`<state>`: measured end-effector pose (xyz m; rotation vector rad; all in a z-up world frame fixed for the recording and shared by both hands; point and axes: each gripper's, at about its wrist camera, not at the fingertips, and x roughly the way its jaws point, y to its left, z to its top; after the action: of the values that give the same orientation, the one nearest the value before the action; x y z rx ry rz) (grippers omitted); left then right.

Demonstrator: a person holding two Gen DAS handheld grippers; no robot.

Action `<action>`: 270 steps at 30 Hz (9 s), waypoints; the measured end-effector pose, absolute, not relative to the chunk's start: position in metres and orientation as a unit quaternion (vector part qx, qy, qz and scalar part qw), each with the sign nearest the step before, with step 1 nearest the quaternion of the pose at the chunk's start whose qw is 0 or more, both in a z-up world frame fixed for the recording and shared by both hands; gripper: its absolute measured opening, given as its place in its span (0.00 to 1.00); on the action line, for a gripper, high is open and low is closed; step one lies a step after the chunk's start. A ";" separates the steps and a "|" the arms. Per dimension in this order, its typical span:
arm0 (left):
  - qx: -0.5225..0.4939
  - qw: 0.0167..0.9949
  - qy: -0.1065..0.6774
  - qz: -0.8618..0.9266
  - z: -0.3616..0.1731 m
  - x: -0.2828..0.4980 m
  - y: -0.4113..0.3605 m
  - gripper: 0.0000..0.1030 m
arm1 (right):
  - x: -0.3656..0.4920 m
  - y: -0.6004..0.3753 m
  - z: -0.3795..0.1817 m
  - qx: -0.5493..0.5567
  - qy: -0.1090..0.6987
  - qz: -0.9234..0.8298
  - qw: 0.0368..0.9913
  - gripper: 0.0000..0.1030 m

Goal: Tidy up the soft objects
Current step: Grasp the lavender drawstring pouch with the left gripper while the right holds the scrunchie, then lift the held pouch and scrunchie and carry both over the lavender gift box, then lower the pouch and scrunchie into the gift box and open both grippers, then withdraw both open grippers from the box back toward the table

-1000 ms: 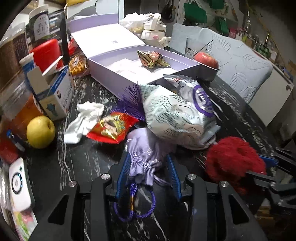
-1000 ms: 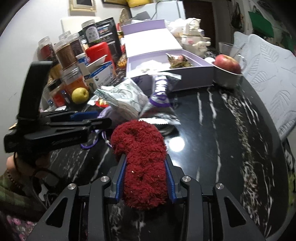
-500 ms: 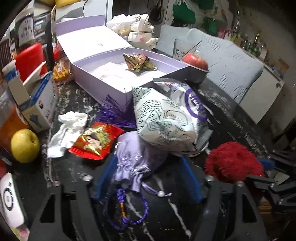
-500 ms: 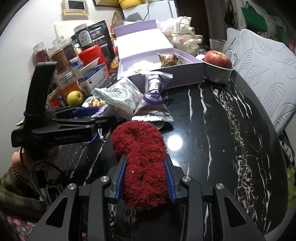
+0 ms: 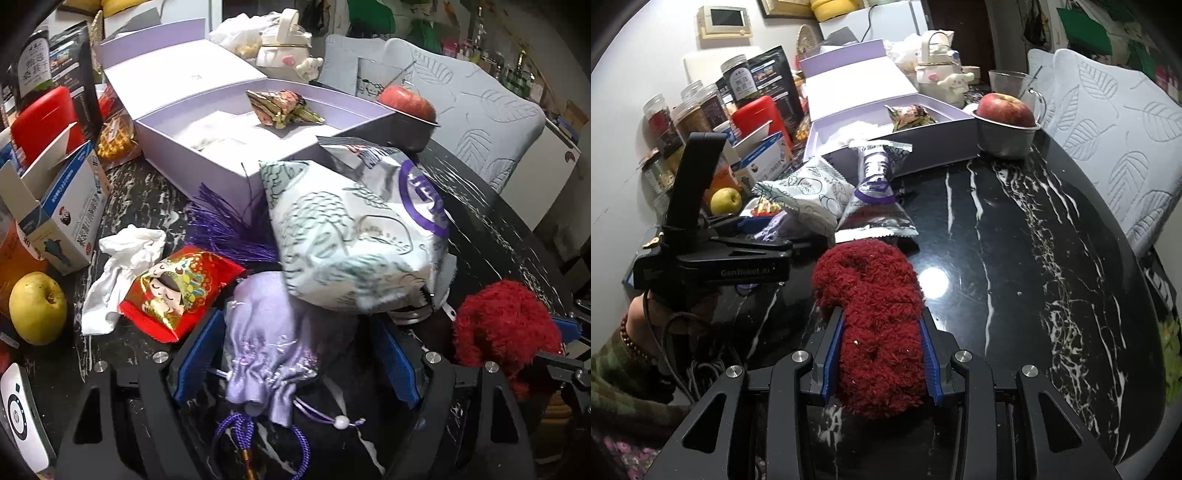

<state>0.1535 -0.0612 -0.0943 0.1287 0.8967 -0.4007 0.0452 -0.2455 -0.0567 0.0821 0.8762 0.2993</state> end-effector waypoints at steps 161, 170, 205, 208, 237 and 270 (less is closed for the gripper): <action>0.085 0.933 0.328 -0.119 0.004 0.365 -0.085 0.51 | 0.349 -0.227 0.044 -0.044 0.322 0.193 0.926 0.31; 0.092 0.918 0.368 -0.118 -0.019 0.375 -0.091 0.51 | 0.360 -0.227 0.025 -0.046 0.349 0.184 0.918 0.31; 0.022 0.868 0.485 -0.104 -0.061 0.417 -0.068 0.57 | 0.389 -0.202 -0.020 -0.068 0.403 0.180 0.895 0.41; 0.029 0.869 0.485 -0.094 -0.062 0.418 -0.068 0.60 | 0.390 -0.201 -0.020 -0.068 0.405 0.178 0.894 0.43; 0.044 0.907 0.418 -0.038 0.010 0.370 -0.058 0.77 | 0.365 -0.220 0.020 -0.065 0.397 0.132 0.906 0.70; 0.053 0.967 0.241 -0.065 0.154 0.242 -0.066 0.97 | 0.224 -0.235 0.161 -0.066 0.223 0.118 0.965 0.75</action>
<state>0.2420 -0.0661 0.1542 0.1079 0.4864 -0.1305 0.2243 -0.2348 0.1605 -0.1333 0.4518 0.2385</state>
